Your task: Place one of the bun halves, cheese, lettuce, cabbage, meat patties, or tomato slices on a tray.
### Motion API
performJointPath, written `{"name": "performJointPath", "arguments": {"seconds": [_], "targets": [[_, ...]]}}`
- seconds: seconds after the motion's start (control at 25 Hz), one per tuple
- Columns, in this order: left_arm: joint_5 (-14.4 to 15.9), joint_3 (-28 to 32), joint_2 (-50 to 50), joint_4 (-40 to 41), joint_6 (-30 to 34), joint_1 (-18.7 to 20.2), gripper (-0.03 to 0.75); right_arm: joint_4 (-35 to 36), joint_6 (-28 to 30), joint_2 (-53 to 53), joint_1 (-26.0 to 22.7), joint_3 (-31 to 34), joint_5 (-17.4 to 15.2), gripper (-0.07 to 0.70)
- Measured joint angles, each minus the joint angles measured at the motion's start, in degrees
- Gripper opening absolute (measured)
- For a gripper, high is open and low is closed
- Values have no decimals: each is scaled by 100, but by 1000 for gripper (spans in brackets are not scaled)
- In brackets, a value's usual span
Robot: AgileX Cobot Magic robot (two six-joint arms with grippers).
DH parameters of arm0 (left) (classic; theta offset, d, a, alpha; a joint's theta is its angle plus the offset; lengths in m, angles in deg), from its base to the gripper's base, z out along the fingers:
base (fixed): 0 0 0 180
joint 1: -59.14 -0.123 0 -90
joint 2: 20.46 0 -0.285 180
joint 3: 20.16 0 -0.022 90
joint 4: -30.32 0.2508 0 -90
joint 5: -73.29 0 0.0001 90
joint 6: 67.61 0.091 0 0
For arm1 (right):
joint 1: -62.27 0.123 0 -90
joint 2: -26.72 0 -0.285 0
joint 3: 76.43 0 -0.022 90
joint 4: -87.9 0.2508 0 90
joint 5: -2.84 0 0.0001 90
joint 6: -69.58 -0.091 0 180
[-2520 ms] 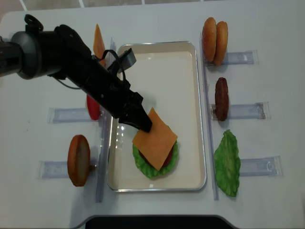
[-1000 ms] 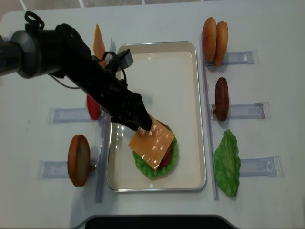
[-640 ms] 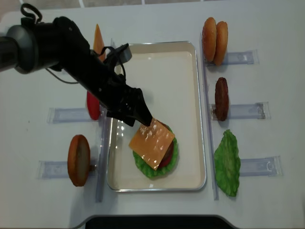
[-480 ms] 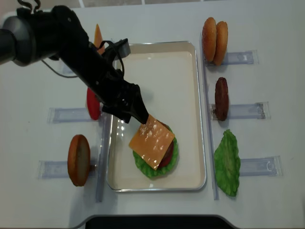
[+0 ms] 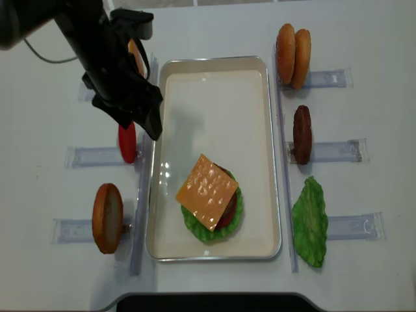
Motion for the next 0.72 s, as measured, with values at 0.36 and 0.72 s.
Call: {"name": "performJointPath", "arguments": {"seconds": [0.36, 0.72], "targets": [[27, -2, 49, 218, -84, 12, 532, 0, 0, 0, 0, 0, 0, 465], [31, -2, 278, 594, -209, 12, 524, 0, 0, 0, 0, 0, 0, 465]]}}
